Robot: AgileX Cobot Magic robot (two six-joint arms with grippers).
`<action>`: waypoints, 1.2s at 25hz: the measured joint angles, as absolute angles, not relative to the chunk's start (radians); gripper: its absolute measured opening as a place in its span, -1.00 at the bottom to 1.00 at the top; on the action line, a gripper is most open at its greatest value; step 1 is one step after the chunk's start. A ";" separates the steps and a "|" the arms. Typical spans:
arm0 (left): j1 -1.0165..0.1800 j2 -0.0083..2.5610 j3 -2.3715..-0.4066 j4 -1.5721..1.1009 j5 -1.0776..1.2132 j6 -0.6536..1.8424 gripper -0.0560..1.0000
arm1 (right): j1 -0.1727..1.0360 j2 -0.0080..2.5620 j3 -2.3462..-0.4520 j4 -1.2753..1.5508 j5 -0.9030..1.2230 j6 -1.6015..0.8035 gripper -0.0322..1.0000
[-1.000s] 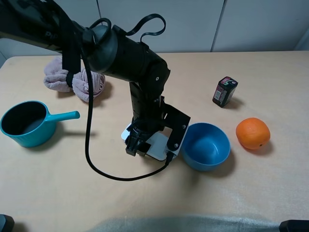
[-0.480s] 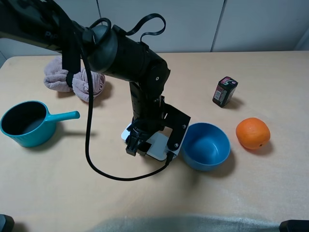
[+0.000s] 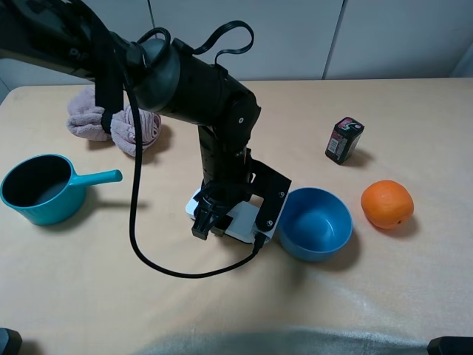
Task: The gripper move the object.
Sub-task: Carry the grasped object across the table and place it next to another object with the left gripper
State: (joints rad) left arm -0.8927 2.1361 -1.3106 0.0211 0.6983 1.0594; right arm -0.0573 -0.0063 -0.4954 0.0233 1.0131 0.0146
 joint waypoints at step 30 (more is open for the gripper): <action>-0.870 2.119 -1.497 0.026 0.843 0.825 0.29 | -0.057 -0.006 -0.495 0.023 1.013 0.015 0.35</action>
